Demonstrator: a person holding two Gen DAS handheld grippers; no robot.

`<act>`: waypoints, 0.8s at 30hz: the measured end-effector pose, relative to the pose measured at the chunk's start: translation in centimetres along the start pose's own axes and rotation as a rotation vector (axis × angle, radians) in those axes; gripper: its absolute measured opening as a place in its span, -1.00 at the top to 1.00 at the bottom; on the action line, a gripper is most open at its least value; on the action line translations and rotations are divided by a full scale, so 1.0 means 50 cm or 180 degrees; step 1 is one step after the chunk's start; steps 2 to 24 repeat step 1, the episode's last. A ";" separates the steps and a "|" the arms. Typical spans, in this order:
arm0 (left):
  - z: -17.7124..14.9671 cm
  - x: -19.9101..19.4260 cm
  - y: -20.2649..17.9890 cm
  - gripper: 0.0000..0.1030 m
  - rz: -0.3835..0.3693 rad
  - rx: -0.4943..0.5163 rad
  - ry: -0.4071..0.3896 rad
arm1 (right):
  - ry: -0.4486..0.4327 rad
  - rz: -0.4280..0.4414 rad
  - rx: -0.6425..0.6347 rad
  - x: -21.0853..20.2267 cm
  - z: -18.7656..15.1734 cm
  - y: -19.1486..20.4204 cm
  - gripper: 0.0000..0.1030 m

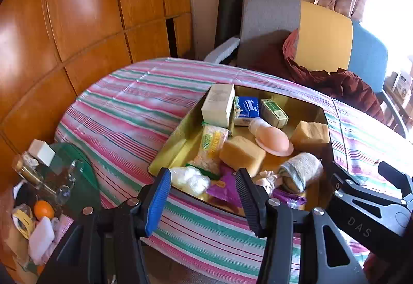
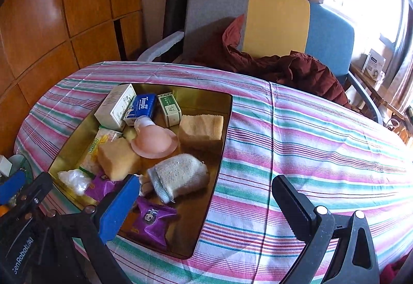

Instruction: Organize objects

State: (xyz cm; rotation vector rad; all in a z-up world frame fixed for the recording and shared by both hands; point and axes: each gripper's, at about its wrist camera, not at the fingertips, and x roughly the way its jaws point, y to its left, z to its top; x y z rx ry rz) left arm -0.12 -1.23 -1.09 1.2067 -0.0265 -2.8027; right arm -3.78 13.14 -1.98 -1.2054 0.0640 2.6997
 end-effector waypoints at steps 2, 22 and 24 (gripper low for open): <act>0.001 -0.001 -0.001 -0.03 0.0006 0.0009 -0.0009 | 0.0002 0.0000 -0.0002 0.000 0.000 0.000 -0.99; 0.001 -0.001 -0.001 -0.03 0.0006 0.0009 -0.0009 | 0.0002 0.0000 -0.0002 0.000 0.000 0.000 -0.99; 0.001 -0.001 -0.001 -0.03 0.0006 0.0009 -0.0009 | 0.0002 0.0000 -0.0002 0.000 0.000 0.000 -0.99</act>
